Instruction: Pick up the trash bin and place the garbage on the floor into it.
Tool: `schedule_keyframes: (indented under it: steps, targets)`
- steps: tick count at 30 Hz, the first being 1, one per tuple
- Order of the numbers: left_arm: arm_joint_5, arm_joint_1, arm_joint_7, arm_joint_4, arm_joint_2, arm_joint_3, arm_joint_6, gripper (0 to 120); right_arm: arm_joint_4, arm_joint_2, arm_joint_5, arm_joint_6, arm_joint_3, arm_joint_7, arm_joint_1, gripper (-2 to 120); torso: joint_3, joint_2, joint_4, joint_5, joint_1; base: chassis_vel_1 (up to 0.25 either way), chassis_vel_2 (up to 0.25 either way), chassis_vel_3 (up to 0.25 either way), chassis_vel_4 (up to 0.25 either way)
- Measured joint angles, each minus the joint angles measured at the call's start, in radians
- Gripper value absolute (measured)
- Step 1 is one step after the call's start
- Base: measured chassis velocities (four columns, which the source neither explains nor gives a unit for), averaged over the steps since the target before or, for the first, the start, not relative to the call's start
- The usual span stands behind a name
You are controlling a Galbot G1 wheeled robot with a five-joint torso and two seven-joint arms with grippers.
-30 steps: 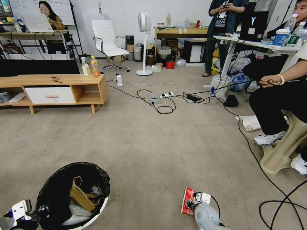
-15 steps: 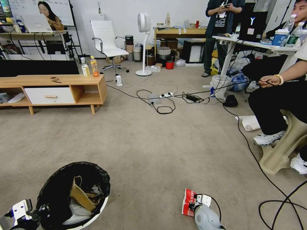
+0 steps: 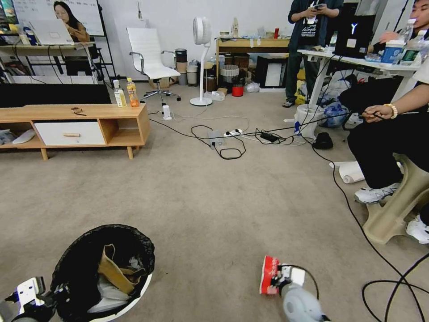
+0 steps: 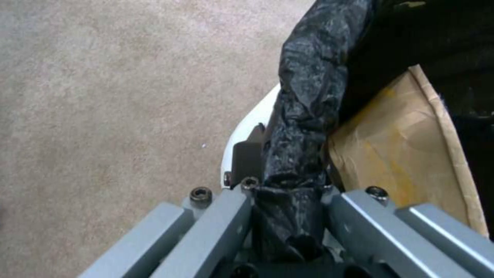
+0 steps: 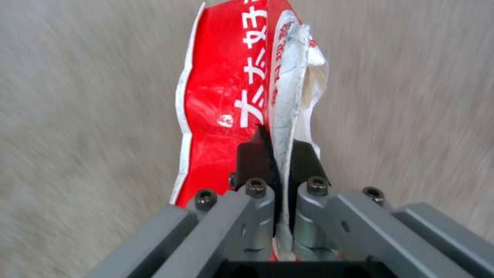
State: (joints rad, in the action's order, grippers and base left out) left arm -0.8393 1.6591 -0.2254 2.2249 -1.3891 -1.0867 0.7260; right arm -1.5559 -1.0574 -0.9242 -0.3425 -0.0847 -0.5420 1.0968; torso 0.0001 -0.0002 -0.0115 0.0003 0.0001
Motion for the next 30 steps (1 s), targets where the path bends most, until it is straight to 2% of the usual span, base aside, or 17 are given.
schedule_keyframes:
  steps: [2,4,5,7,13,20,22,26,28,30]
  targets:
    - [-0.006,-0.001,-0.004,0.002,0.002,-0.001,0.001,1,-0.031,0.014,0.000,0.001,-0.004,-0.001,0.003,0,0.000,0.000,0.0001,-0.0001,0.000,0.000,0.000,0.000,0.000]
    - [-0.036,-0.009,-0.026,0.014,0.013,-0.007,0.008,1,-0.175,0.068,0.001,0.000,-0.017,-0.013,0.009,0,0.000,0.000,0.0004,-0.0001,0.000,0.000,0.000,0.000,0.000]
    - [-0.036,-0.009,-0.026,0.014,0.013,-0.007,0.008,1,-0.175,0.068,0.001,0.000,-0.017,-0.013,0.009,0,0.000,0.000,0.0004,-0.0001,0.000,0.000,0.000,0.000,0.000]
    - [-0.062,-0.015,-0.044,0.025,0.021,-0.011,0.008,1,-0.265,0.098,0.001,-0.002,-0.022,-0.025,0.000,0,0.000,0.000,0.0004,-0.0002,0.000,0.000,0.000,0.000,0.000]
    - [-0.141,-0.023,-0.089,0.049,0.037,-0.023,0.009,1,-0.396,0.145,-0.012,0.006,-0.016,-0.038,-0.053,0,0.000,0.000,0.0004,-0.0002,0.000,0.000,0.000,0.000,0.000]
    - [-0.196,-0.023,-0.108,0.071,0.061,-0.027,0.009,1,-0.536,0.172,-0.061,0.033,0.012,-0.038,-0.133,0,0.000,0.000,0.0005,-0.0005,0.000,0.000,0.000,0.000,0.000]
    - [-0.221,-0.022,-0.117,0.080,0.076,-0.022,0.009,1,-0.617,0.189,-0.104,0.044,0.032,-0.028,-0.184,0,0.000,0.000,0.0005,-0.0001,0.000,0.000,0.000,0.000,0.000]
    - [-0.234,-0.025,-0.120,0.085,0.089,-0.012,0.009,1,-0.676,0.207,-0.160,0.054,0.056,-0.018,-0.242,0,0.000,0.000,0.0001,-0.0005,0.000,0.000,0.000,0.000,0.000]
    - [-0.244,-0.026,-0.124,0.091,0.102,-0.002,0.010,1,-0.717,0.219,-0.247,0.062,0.093,-0.004,-0.344,0,0.000,0.000,0.0003,-0.0004,0.000,0.000,0.000,0.000,0.000]
    - [-0.249,-0.026,-0.125,0.095,0.105,0.002,0.010,1,-0.726,0.220,-0.286,0.072,0.120,0.005,-0.392,0,0.000,0.000,0.0004,-0.0007,0.000,0.000,0.000,0.000,0.000]
